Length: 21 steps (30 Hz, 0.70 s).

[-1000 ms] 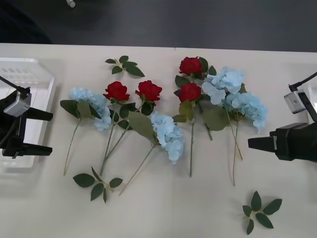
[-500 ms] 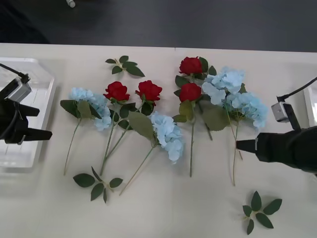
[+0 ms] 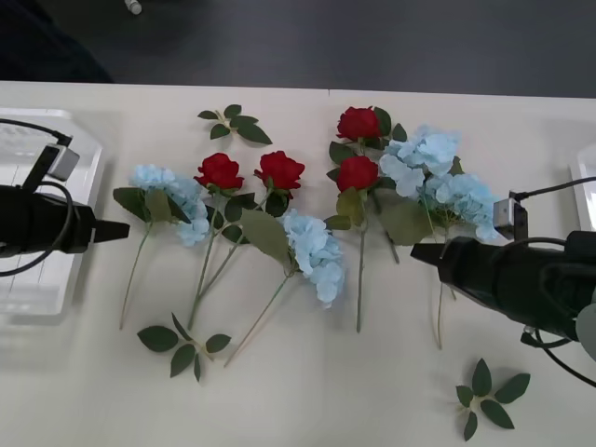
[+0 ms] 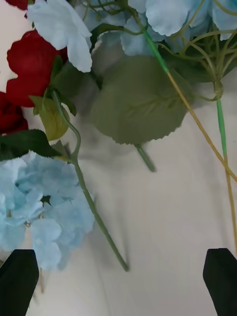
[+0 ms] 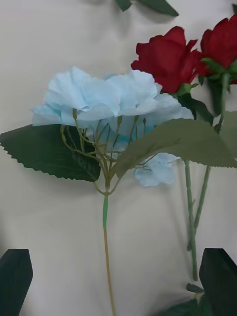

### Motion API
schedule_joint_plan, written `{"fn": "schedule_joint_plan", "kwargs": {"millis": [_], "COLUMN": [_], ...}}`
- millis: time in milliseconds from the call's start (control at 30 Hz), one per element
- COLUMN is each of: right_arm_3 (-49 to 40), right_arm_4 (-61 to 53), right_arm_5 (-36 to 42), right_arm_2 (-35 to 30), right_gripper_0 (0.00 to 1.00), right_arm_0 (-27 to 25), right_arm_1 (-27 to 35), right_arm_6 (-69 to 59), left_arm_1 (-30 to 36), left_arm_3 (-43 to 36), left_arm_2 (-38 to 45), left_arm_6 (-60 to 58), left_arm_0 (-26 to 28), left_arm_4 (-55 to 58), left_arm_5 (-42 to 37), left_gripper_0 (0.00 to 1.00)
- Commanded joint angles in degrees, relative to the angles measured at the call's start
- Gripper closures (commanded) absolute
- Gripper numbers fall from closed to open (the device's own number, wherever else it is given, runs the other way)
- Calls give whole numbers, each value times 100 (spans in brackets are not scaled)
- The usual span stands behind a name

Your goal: Put the red flowers into the right box and the blue flowers into the left box

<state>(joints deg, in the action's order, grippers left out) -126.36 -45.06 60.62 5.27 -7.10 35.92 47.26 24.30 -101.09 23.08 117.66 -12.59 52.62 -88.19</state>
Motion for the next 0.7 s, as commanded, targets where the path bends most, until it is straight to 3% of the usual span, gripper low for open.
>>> {"fn": "schedule_joint_plan", "kwargs": {"millis": [33, 400, 700], "right_arm_3": [-117, 261, 991], "right_arm_4": [384, 1131, 1861], "right_arm_5": [82, 1119, 1620], "right_arm_2": [9, 9, 475], "right_gripper_0": [1, 1, 1], "right_arm_0": [253, 947, 1492], "right_arm_1": [-155, -76, -129], "right_arm_6": [-823, -2370, -3126], "left_arm_1": [22, 22, 22], "left_arm_3": [-25, 872, 1698], "left_arm_2": [-401, -1166, -1412], "left_arm_6": [-674, -780, -683], "left_arm_0": [-209, -631, -894], "left_arm_4": [-499, -1008, -1000], "left_arm_5": [127, 654, 1146], "left_gripper_0": [0, 0, 0]}}
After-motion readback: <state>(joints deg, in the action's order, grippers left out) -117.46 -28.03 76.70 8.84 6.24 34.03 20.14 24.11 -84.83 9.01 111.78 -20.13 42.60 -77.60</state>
